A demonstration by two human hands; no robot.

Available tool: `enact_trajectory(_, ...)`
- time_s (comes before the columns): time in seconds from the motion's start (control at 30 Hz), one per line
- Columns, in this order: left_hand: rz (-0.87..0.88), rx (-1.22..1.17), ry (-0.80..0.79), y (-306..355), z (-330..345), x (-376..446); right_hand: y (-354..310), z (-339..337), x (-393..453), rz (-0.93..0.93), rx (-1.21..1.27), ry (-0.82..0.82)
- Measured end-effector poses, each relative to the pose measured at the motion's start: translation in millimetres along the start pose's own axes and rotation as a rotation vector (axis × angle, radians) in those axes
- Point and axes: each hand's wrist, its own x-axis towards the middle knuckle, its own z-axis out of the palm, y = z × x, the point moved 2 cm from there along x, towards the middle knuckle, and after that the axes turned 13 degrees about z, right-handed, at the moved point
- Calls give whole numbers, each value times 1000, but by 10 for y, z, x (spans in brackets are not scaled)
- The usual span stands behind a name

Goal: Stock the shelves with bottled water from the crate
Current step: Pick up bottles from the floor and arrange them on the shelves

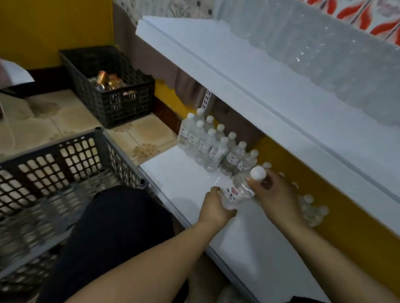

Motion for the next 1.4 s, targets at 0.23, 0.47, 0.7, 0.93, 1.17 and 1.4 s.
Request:
enact_trajectory(0.23, -218, -114, 281, -503, 458, 833, 429, 699, 1278, 84, 52, 4)
enact_trajectory(0.47, -192, -278, 124, -729, 566, 1572, 683, 1227, 2207, 55, -99, -9)
enact_trajectory(0.7, -128, -350, -22, -773, 431, 1726, 796, 1537, 2540, 55, -138, 89)
enact_trajectory(0.93, -163, -348, -182, -792, 422, 1734, 852, 1540, 2585, 151, 2, 84)
enact_trajectory(1.17, -117, -230, -249, -763, 360, 1745, 847, 1526, 2676, 197, 22, 40)
enact_trajectory(1.4, -79, 240, -366, -679, 381, 1447, 544, 1197, 2115, 33, -175, 98)
